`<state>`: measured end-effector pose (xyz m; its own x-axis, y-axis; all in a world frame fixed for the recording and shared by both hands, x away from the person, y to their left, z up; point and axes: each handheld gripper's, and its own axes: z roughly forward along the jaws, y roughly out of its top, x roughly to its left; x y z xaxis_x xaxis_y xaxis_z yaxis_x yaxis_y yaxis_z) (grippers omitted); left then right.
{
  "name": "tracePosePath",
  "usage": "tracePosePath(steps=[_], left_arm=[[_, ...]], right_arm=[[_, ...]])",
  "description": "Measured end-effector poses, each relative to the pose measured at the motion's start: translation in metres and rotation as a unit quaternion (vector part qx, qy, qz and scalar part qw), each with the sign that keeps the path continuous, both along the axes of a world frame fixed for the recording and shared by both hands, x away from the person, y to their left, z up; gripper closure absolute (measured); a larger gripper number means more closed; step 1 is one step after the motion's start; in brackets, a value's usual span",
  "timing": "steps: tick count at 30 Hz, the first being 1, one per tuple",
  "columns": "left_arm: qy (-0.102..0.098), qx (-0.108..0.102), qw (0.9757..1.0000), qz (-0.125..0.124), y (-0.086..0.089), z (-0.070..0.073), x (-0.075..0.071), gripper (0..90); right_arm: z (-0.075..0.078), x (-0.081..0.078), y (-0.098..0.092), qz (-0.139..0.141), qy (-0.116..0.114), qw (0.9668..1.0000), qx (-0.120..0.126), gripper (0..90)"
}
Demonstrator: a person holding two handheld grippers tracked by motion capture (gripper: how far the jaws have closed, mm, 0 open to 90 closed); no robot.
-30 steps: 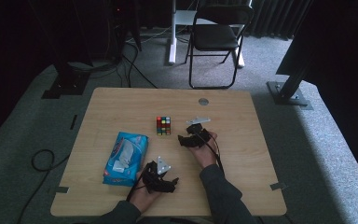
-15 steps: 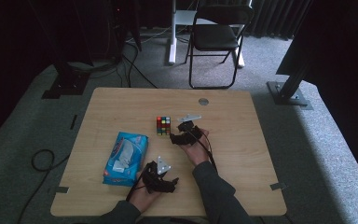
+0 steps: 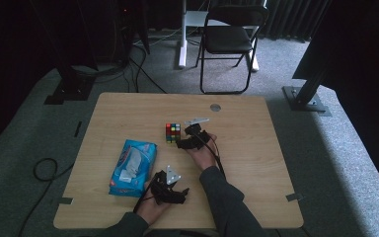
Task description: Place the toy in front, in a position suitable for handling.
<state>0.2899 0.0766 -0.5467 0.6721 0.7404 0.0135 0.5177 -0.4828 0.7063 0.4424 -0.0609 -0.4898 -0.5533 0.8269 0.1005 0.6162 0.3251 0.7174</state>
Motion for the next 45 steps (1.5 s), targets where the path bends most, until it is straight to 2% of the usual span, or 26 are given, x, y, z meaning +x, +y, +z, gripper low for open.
tracePosePath(steps=[5,8,13,14,18,19,22,23,27,28,31,37,43,45], left_arm=[[0.000,-0.001,1.0000,0.000,0.000,0.000,0.000,14.5],[0.000,-0.001,1.0000,0.000,0.000,0.000,0.000,14.5],[0.000,-0.001,1.0000,0.000,0.000,0.000,0.000,14.5],[0.000,0.000,1.0000,0.000,0.000,0.000,0.000,14.5],[0.001,-0.001,1.0000,0.000,0.000,0.000,0.000,14.5],[0.001,-0.001,1.0000,0.000,0.000,0.000,0.000,14.5],[0.001,-0.001,1.0000,0.000,0.000,0.000,0.000,14.5],[0.001,-0.001,1.0000,0.000,0.000,0.000,0.000,14.5],[0.000,-0.002,1.0000,0.001,0.000,0.000,0.000,14.5],[-0.001,-0.004,1.0000,0.002,0.000,0.000,0.000,14.5],[-0.001,-0.002,1.0000,0.001,0.000,0.000,0.000,14.5],[0.000,-0.003,1.0000,0.001,0.000,0.000,0.000,14.5],[0.000,-0.004,1.0000,0.002,0.000,0.000,0.000,14.5],[0.000,-0.002,1.0000,0.001,0.000,0.000,0.000,14.5]], right_arm=[[-0.001,0.003,0.007,0.001,0.001,1.0000,-0.007,25.6],[-0.002,0.007,0.013,0.004,-0.001,0.9998,-0.020,24.7],[-0.002,0.011,0.018,0.002,-0.001,0.9998,-0.022,22.1],[-0.003,0.014,0.022,0.000,-0.002,0.9995,-0.031,19.8],[-0.001,0.016,0.026,-0.001,-0.005,0.9995,-0.032,17.9],[0.000,0.017,0.029,-0.002,-0.012,0.9994,-0.034,17.4],[0.001,0.019,0.032,-0.004,-0.010,0.9993,-0.035,17.0],[0.002,0.022,0.036,-0.006,-0.013,0.9989,-0.044,16.4],[0.004,0.026,0.039,-0.010,-0.012,0.9992,-0.036,15.4],[0.004,0.030,0.040,-0.014,-0.004,0.9994,-0.032,15.0],[0.003,0.034,0.043,-0.017,0.001,0.9996,-0.025,14.7],[0.004,0.037,0.051,-0.020,-0.005,0.9993,-0.032,14.7],[-0.003,0.040,0.048,-0.029,0.012,0.9986,-0.044,15.1],[-0.003,0.039,0.044,-0.031,0.015,0.9986,-0.039,16.2]])
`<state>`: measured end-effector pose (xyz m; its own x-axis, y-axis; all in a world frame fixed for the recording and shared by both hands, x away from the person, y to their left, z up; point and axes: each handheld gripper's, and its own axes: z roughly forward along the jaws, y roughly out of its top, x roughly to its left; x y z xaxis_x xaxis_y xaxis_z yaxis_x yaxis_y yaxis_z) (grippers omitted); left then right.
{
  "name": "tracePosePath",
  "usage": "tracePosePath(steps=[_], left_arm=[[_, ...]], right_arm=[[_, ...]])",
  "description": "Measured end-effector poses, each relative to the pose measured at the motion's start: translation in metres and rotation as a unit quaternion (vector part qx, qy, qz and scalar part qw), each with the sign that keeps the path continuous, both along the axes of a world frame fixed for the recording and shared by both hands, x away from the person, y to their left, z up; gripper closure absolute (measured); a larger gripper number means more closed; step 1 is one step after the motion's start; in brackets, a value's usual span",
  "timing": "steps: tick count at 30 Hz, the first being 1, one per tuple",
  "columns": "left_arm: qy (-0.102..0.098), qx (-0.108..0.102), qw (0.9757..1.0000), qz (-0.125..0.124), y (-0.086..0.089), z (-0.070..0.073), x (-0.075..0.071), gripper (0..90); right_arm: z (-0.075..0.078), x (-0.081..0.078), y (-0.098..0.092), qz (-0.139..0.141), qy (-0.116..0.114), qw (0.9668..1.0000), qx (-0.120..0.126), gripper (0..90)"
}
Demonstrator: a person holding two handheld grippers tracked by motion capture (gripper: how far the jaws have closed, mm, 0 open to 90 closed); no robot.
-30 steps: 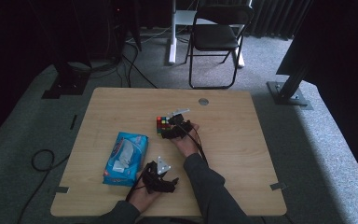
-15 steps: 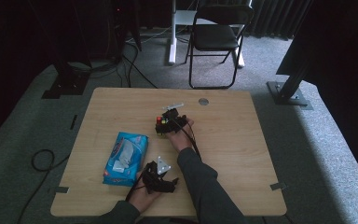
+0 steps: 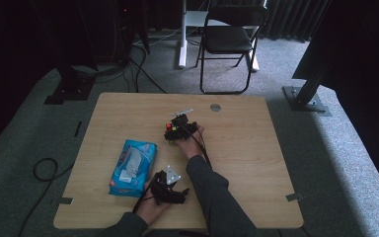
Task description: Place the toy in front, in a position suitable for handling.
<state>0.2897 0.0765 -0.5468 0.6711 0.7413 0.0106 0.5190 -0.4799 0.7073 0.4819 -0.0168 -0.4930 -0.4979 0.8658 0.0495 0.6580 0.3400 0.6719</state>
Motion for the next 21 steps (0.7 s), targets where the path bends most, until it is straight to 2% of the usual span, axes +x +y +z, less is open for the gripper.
tracePosePath(steps=[4,10,15,18,21], left_arm=[[0.000,0.000,1.0000,0.000,0.000,0.000,0.000,14.5],[-0.001,-0.001,1.0000,0.001,0.000,0.000,0.000,14.5],[0.000,0.000,1.0000,0.000,0.000,0.000,0.000,14.5],[0.000,0.000,1.0000,0.000,0.000,0.000,0.000,14.5],[-0.001,0.001,1.0000,0.000,0.000,0.000,0.000,14.5]], right_arm=[[0.000,0.002,-0.008,0.003,0.008,0.9997,0.024,19.1],[-0.002,0.008,-0.008,0.004,0.015,0.9991,0.038,19.9],[-0.006,0.012,-0.009,0.000,0.035,0.9976,0.060,22.2],[-0.007,0.013,-0.008,0.008,0.036,0.9975,0.060,27.6],[-0.005,0.012,-0.010,0.003,0.036,0.9980,0.052,31.6]])
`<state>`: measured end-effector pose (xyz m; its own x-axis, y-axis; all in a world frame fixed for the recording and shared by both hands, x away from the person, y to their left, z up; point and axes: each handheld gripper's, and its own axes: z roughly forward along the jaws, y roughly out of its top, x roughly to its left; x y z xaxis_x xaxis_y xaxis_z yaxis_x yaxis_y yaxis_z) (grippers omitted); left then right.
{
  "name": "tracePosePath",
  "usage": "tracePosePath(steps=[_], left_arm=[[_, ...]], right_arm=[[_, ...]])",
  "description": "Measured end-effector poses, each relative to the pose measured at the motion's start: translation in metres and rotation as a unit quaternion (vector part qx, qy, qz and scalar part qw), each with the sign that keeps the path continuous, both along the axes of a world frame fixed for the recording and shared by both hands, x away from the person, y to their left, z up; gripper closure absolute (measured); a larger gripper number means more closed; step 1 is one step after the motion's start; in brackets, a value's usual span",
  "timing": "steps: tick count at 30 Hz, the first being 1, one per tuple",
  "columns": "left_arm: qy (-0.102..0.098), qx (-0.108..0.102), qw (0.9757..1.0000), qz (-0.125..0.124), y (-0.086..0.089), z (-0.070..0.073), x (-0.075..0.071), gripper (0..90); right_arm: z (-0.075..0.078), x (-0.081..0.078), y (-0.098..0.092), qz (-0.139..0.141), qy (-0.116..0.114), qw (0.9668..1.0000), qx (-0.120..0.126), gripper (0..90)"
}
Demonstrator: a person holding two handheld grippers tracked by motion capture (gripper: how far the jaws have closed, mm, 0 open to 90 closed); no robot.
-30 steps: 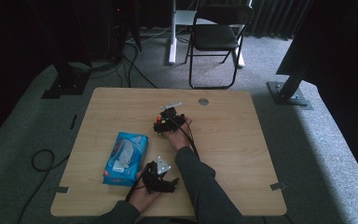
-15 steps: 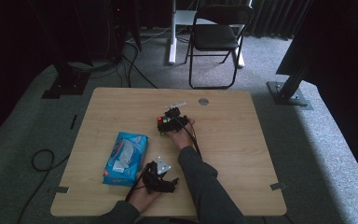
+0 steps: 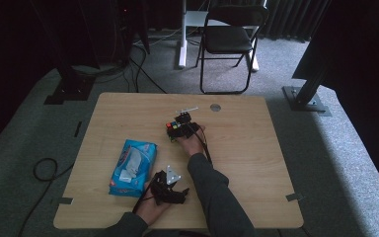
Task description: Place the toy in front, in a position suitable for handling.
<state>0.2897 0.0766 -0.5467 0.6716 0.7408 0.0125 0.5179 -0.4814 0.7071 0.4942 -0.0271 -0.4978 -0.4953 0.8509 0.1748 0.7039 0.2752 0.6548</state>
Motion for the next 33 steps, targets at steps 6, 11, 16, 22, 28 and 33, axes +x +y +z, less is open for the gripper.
tracePosePath(steps=[6,11,16,22,28,33], left_arm=[[0.000,0.001,1.0000,0.000,0.000,0.000,0.000,14.5],[0.000,0.001,1.0000,0.000,0.000,0.000,0.000,14.5],[0.001,0.000,1.0000,0.000,0.000,0.000,0.000,14.5],[0.001,0.000,1.0000,0.000,0.000,0.000,0.000,14.5],[0.001,0.000,1.0000,0.000,0.000,0.000,0.000,14.5],[0.001,0.000,1.0000,0.000,0.000,0.000,0.000,14.4]], right_arm=[[0.002,-0.002,-0.004,0.002,-0.009,0.9999,-0.012,32.9],[0.001,-0.006,-0.007,0.007,-0.012,0.9998,-0.012,32.9],[0.000,-0.012,-0.011,0.007,-0.016,0.9998,-0.010,32.9],[0.000,-0.019,-0.014,0.016,-0.017,0.9997,-0.004,32.9],[0.000,-0.026,-0.019,0.026,-0.018,0.9995,-0.006,32.9],[0.000,-0.031,-0.024,0.037,-0.019,0.9991,-0.009,32.9]])
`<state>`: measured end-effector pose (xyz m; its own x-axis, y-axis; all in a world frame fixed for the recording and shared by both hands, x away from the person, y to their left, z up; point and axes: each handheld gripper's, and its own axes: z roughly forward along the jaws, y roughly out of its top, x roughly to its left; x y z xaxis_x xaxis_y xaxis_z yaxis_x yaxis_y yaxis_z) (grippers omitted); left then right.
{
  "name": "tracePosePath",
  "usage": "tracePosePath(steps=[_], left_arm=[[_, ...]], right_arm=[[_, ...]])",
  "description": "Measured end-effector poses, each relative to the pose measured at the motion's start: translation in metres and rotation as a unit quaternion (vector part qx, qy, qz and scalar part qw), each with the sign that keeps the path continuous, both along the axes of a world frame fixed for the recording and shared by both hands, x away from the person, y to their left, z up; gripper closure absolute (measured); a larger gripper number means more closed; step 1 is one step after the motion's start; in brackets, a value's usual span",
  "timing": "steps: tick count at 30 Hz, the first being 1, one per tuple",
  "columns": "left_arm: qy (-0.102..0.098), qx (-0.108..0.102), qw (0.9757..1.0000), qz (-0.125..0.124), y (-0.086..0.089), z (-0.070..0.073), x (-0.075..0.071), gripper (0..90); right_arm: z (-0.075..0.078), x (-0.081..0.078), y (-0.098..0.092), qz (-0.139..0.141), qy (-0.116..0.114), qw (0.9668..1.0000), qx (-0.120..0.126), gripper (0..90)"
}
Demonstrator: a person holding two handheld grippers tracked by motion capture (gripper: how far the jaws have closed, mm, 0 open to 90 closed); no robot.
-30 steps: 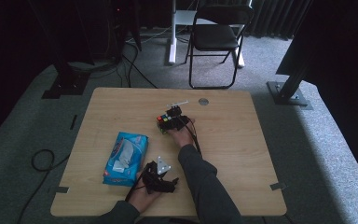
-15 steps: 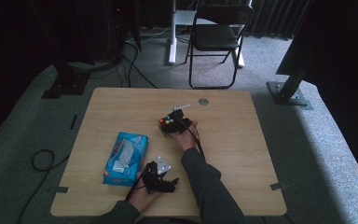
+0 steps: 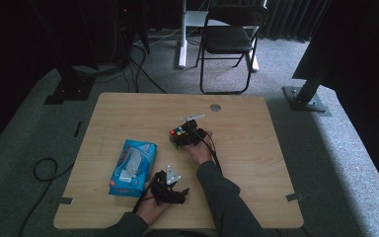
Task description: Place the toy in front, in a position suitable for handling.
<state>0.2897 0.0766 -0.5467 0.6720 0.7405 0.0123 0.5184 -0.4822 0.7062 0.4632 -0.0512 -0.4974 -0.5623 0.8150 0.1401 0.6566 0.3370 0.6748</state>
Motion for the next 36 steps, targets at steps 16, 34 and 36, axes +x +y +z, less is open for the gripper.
tracePosePath(steps=[16,34,36], left_arm=[[-0.001,0.001,1.0000,0.000,0.000,0.000,0.000,14.5],[-0.001,0.000,1.0000,0.001,0.000,0.000,0.000,14.4],[-0.001,0.000,1.0000,0.001,0.000,0.000,0.000,14.5]], right_arm=[[0.000,-0.023,-0.016,0.025,-0.013,0.9995,-0.009,33.1],[0.000,-0.038,-0.029,0.037,-0.019,0.9991,-0.012,33.2],[0.000,-0.040,-0.030,0.038,-0.020,0.9990,-0.012,33.3]])
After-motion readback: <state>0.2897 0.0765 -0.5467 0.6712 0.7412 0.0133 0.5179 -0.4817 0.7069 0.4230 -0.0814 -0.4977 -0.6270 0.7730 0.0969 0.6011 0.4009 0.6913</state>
